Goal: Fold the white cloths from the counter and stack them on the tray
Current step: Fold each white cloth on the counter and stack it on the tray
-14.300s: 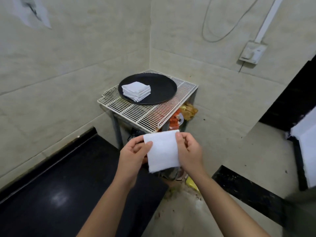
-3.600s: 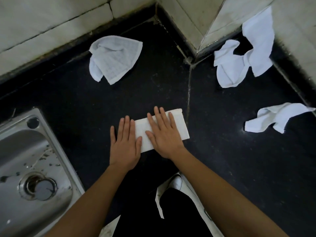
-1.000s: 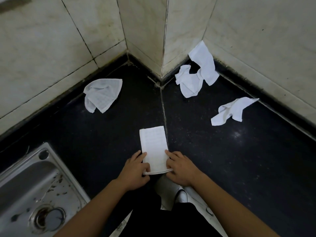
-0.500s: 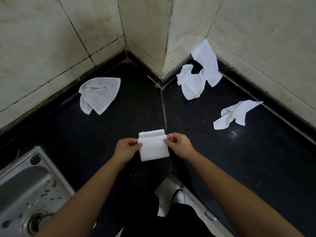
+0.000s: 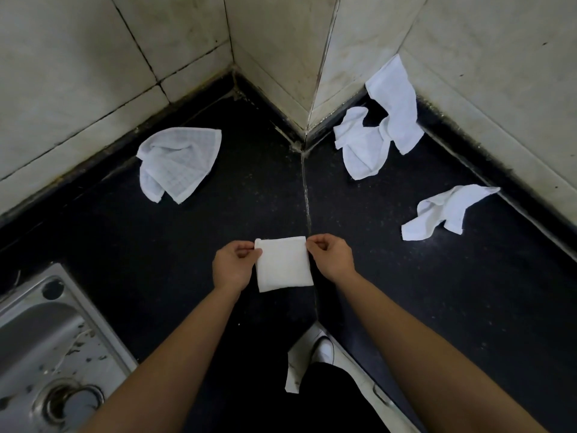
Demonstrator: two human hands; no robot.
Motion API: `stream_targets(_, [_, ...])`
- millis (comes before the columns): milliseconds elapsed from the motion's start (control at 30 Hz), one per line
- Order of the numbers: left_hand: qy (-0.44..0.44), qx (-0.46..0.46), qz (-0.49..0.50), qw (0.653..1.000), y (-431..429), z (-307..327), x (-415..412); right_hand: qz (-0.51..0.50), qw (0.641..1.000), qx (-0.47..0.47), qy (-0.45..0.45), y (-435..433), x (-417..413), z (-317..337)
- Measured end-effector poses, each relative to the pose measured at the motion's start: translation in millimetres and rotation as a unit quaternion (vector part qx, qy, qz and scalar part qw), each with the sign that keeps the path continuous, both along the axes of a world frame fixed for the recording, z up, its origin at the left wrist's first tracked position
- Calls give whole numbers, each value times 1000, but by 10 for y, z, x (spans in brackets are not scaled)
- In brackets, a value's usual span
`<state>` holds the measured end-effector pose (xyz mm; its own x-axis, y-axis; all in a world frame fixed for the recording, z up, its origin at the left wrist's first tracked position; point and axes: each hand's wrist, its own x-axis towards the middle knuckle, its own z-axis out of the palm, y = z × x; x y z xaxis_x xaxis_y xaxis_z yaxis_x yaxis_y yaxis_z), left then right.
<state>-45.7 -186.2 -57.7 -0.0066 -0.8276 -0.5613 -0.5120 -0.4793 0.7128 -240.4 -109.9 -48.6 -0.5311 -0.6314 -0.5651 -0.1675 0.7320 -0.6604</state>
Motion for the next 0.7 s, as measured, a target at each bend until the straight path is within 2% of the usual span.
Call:
stream_targets(200, [12,-5,-25,1000,67,35,47,16,1000,-3,-11,22,26,58])
stream_targets(300, [13,-9,-47,999,92,55,79,49,999,5,7,28,41,66])
stream_targets(400, [26,-5,-30,999,103,67,73,38,999,-15,25,12,60,68])
stream_targets(567, [-5,-26,-31,999,135,100,-8,42,998,-15,47,-72,95,58])
stream_targets(633, [-59,-114,-86,988,235,127,19,97,984,-45,142,-23,128,50])
stream_targets(700, [-149,-259,-193,935,346,108,79,207,921,-120,307,94,129,21])
